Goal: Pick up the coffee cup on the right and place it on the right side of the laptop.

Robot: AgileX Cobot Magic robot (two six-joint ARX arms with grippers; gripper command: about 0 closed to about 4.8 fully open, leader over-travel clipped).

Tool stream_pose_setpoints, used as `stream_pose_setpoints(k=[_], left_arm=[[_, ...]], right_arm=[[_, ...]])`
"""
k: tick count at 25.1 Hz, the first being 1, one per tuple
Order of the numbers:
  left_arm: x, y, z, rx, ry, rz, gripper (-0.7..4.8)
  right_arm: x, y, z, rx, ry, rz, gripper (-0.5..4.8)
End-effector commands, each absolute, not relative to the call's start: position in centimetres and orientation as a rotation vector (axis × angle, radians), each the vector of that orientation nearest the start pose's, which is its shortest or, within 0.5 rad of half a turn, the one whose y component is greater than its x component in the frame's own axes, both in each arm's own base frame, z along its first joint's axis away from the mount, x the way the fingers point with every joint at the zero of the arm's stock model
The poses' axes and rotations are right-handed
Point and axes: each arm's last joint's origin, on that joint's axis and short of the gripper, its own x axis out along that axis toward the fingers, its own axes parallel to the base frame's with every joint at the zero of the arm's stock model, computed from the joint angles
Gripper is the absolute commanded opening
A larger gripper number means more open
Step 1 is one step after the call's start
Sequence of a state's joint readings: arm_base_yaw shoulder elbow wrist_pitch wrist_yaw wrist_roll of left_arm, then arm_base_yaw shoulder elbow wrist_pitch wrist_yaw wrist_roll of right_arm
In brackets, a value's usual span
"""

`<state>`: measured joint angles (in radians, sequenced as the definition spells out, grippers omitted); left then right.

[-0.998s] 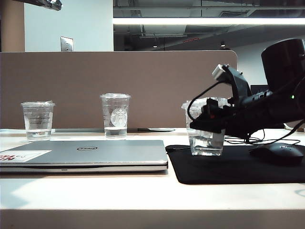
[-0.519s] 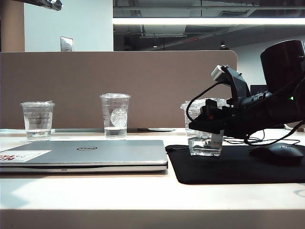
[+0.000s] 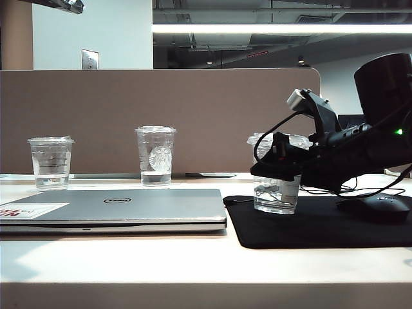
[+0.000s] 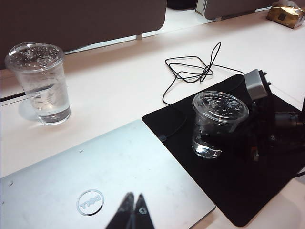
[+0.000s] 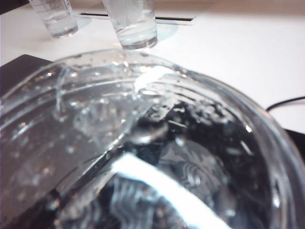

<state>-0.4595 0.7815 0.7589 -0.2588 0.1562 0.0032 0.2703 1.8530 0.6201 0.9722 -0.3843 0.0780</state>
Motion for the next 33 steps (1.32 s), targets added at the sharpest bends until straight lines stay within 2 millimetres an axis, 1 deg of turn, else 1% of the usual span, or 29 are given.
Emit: stream_pose_setpoints(k=[1, 6, 9, 17, 24, 27, 30, 33], left_arm=[[15.1, -8.0, 32.1, 0.04, 0.263, -0.614, -0.05], [15.1, -8.0, 32.1, 0.04, 0.263, -0.614, -0.05], [15.1, -8.0, 32.1, 0.04, 0.263, -0.614, -0.05], [15.1, -8.0, 32.1, 0.04, 0.262, -0.614, -0.05], [15.1, -8.0, 32.1, 0.04, 0.262, -0.614, -0.05], [15.1, -8.0, 32.1, 0.04, 0.262, -0.614, -0.05], [15.1, -8.0, 32.1, 0.04, 0.262, -0.614, -0.05], [15.1, -8.0, 32.1, 0.04, 0.262, -0.614, -0.05]], right_arm=[[30.6, 9.6, 12.7, 0.091, 0.309, 0.643, 4.11], [30.4, 9.5, 13.2, 0.068, 0.333, 0.643, 4.16], [30.3, 9.5, 13.2, 0.054, 0.333, 0.638, 4.79], [30.3, 9.5, 13.2, 0.038, 0.33, 0.64, 4.79], [30.1, 9.5, 12.6, -0.06, 0.36, 0.659, 4.79], [30.1, 9.5, 12.5, -0.064, 0.378, 0.66, 4.79], [29.9, 9.4, 12.7, -0.065, 0.388, 0.653, 4.79], [29.7, 9.3, 13.5, -0.069, 0.387, 0.637, 4.79]])
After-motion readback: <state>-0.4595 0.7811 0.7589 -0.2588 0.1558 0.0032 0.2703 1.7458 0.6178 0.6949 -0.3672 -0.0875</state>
